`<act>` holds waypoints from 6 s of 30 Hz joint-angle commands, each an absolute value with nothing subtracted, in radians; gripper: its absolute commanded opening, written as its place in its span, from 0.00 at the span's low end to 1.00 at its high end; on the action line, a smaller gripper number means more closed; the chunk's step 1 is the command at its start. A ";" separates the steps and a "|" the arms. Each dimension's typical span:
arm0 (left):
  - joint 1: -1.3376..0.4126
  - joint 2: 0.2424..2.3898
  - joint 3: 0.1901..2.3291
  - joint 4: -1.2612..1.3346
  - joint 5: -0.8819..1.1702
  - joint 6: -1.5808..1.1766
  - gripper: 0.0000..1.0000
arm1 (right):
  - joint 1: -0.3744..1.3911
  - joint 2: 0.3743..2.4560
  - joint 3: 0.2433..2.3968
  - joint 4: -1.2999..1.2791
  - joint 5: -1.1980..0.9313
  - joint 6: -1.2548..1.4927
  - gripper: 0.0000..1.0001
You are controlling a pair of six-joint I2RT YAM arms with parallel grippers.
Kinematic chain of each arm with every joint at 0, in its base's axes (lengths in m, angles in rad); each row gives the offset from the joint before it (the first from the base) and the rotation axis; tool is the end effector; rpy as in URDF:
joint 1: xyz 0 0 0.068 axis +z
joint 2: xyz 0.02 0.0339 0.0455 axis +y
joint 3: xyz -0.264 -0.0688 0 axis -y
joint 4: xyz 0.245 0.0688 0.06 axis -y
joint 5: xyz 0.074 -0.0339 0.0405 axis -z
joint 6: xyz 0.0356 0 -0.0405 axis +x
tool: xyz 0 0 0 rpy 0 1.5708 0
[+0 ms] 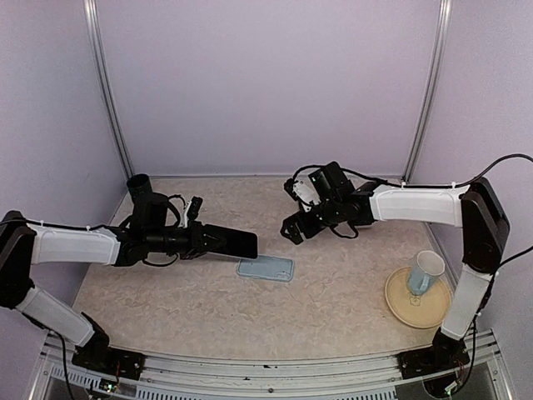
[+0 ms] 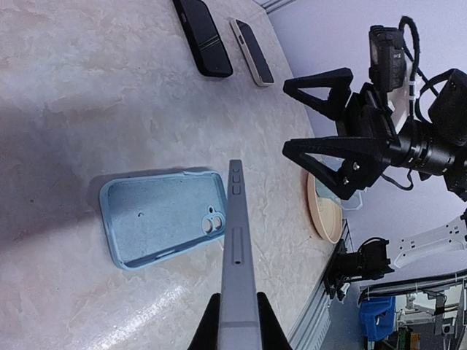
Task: Put the phone into the phone case
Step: Install the phone on the phone case.
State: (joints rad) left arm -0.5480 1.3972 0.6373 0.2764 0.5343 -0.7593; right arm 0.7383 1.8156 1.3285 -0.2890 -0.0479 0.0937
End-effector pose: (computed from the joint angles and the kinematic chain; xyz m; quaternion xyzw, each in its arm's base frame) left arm 0.2347 -0.1645 0.1996 0.0487 0.8353 -0.4827 0.2587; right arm 0.2997 0.2750 0.2312 -0.3008 0.8714 0.1765 0.3449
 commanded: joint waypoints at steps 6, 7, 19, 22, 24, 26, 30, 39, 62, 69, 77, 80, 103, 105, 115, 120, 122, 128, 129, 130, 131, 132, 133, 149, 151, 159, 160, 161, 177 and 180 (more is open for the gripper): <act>-0.557 1.475 0.816 0.237 0.665 -0.678 0.00 | 0.716 1.694 1.216 -0.336 0.012 0.336 1.00; -0.554 1.495 0.843 0.199 0.677 -0.656 0.00 | 0.708 1.691 1.212 -0.342 -0.031 0.358 1.00; -0.549 1.705 1.017 0.123 0.760 -0.610 0.00 | 0.687 1.536 0.995 -0.052 -0.029 0.383 1.00; -0.544 1.742 1.016 0.142 0.767 -0.675 0.00 | 0.681 1.526 0.981 -0.061 -0.042 0.429 1.00; -0.551 1.742 1.010 0.147 0.773 -0.698 0.00 | 0.681 1.534 0.984 -0.078 -0.062 0.454 1.00; -0.563 1.737 1.013 0.115 0.761 -0.690 0.00 | 0.681 1.548 0.986 -0.087 -0.084 0.452 1.00; -0.571 1.747 1.024 0.033 0.722 -0.666 0.00 | 0.681 1.543 0.961 -0.073 -0.072 0.457 0.99; -0.568 1.715 0.977 -0.050 0.641 -0.673 0.00 | 0.682 1.562 0.923 -0.053 -0.121 0.477 0.99; -0.536 1.770 1.010 -0.026 0.700 -0.733 0.00 | 0.811 1.775 0.998 -0.003 -0.180 0.601 0.95; -0.533 1.804 1.036 -0.063 0.674 -0.721 0.00 | 0.811 1.812 1.006 0.029 -0.207 0.607 0.94; -0.527 1.833 1.054 -0.067 0.681 -0.712 0.00 | 0.816 1.845 1.030 0.023 -0.216 0.599 0.93; -0.529 1.845 1.052 -0.069 0.691 -0.717 0.00 | 0.816 1.859 1.038 0.027 -0.223 0.602 0.92; -0.568 1.909 1.031 0.052 0.717 -0.828 0.00 | 0.844 1.922 1.072 0.051 -0.272 0.615 0.88; -0.569 1.915 1.030 0.054 0.715 -0.832 0.00 | 0.844 1.921 1.074 0.051 -0.273 0.615 0.88; -0.584 1.926 1.013 0.096 0.722 -0.855 0.00 | 0.845 1.926 1.070 0.079 -0.296 0.626 0.88; -0.593 1.934 0.998 0.124 0.718 -0.877 0.00 | 0.844 1.926 1.065 0.084 -0.303 0.632 0.88; -0.594 1.934 0.991 0.142 0.719 -0.888 0.00 | 0.845 1.927 1.063 0.087 -0.304 0.634 0.88; -0.608 1.942 0.976 0.168 0.709 -0.910 0.00 | 0.845 1.923 1.054 0.101 -0.310 0.642 0.88; -0.610 1.941 0.966 0.183 0.703 -0.919 0.00 | 0.846 1.923 1.052 0.105 -0.313 0.645 0.88; -0.612 1.939 0.955 0.202 0.699 -0.931 0.00 | 0.845 1.922 1.050 0.109 -0.316 0.647 0.88; -0.614 1.938 0.944 0.226 0.697 -0.944 0.00 | 0.845 1.921 1.045 0.113 -0.317 0.649 0.87; -0.616 1.937 0.933 0.248 0.698 -0.958 0.00 | 0.845 1.919 1.042 0.116 -0.319 0.651 0.87; -0.618 1.939 0.926 0.266 0.699 -0.969 0.00 | 0.845 1.920 1.041 0.119 -0.320 0.653 0.87; -0.646 1.972 0.885 0.363 0.676 -1.044 0.00 | 0.849 1.922 1.020 0.152 -0.344 0.677 0.88; -0.651 1.976 0.879 0.377 0.668 -1.061 0.00 | 0.850 1.923 1.020 0.153 -0.343 0.679 0.87; -0.672 1.994 0.845 0.472 0.653 -1.127 0.00 | 0.854 1.929 1.017 0.157 -0.347 0.684 0.87; -0.674 1.996 0.843 0.480 0.652 -1.132 0.00 | 0.853 1.929 1.017 0.157 -0.347 0.684 0.87; -0.676 1.999 0.840 0.488 0.655 -1.136 0.00 | 0.854 1.931 1.017 0.157 -0.348 0.684 0.87; -0.704 2.058 0.843 0.604 0.701 -1.156 0.00 | 0.854 1.935 1.011 0.181 -0.377 0.688 0.87; -0.700 2.052 0.833 0.607 0.695 -1.155 0.00 | 0.854 1.926 1.011 0.170 -0.372 0.682 0.87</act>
State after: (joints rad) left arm -0.6540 1.9991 0.8459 0.6270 0.6949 -1.1492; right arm 0.8158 1.8999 1.0225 0.1055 -0.2432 0.6788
